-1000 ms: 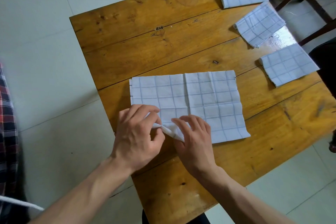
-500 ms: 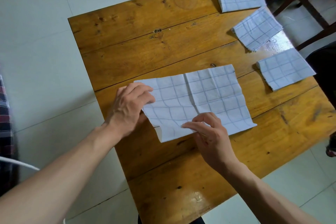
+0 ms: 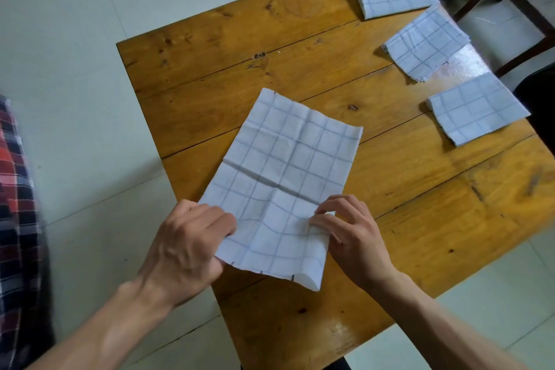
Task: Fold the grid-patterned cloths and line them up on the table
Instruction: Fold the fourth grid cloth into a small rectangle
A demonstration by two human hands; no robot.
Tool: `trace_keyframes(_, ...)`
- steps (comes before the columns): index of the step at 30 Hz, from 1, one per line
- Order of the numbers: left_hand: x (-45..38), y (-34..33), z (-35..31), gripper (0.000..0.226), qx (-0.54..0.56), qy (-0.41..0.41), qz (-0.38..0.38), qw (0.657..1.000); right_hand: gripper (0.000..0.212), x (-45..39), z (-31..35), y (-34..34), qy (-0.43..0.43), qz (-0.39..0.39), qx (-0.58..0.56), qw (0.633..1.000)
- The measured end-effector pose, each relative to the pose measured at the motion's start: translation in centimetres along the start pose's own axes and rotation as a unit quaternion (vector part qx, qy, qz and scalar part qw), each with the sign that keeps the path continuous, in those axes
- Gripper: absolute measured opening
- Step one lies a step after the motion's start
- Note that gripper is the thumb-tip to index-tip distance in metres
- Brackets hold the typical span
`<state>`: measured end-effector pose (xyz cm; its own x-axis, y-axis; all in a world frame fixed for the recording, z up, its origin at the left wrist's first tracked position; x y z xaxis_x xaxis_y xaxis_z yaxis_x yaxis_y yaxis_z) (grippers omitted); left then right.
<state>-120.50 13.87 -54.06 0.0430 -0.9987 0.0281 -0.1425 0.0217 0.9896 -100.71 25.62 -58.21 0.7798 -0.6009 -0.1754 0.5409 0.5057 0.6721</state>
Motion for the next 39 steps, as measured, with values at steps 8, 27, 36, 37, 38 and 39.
trace_keyframes(8,0.4,-1.2,-0.7,0.035,0.041,0.003,-0.009,0.999,0.04,0.0,-3.7,1.3,-0.127,0.013,-0.079,0.989)
trace_keyframes(27,-3.7,-5.6,2.4,0.019,0.009,-0.054,-0.086,0.995,0.043,0.4,-5.9,2.5,-0.228,0.036,-0.135,0.964)
trace_keyframes(36,-3.2,-6.8,1.8,0.013,0.032,-0.096,-0.054,0.993,0.036,0.4,-5.2,2.2,-0.168,0.103,-0.063,0.978)
trace_keyframes(37,-3.1,-6.9,1.8,0.013,0.032,-0.097,-0.052,0.993,0.042,0.5,-5.4,2.1,-0.169,0.107,-0.055,0.978)
trace_keyframes(38,-3.0,-6.9,1.8,0.013,0.032,-0.099,-0.051,0.993,0.05,0.6,-5.5,2.0,-0.171,0.111,-0.047,0.978)
trace_keyframes(39,-2.9,-7.0,1.8,0.014,0.033,-0.096,-0.05,0.994,0.056,0.6,-5.6,1.9,-0.171,0.117,-0.043,0.977)
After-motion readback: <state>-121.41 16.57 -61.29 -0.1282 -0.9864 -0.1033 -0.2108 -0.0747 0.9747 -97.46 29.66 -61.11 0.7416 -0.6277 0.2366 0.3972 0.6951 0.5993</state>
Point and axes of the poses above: each hand's wrist, its own x-axis away from the middle knuckle, its own y-axis out of the back of the hand, z = x × y, the point moved 7 cm from there along -x, towards the middle knuckle, and after that the axes turned 15 degrees about -x, right-handed, at the moved point
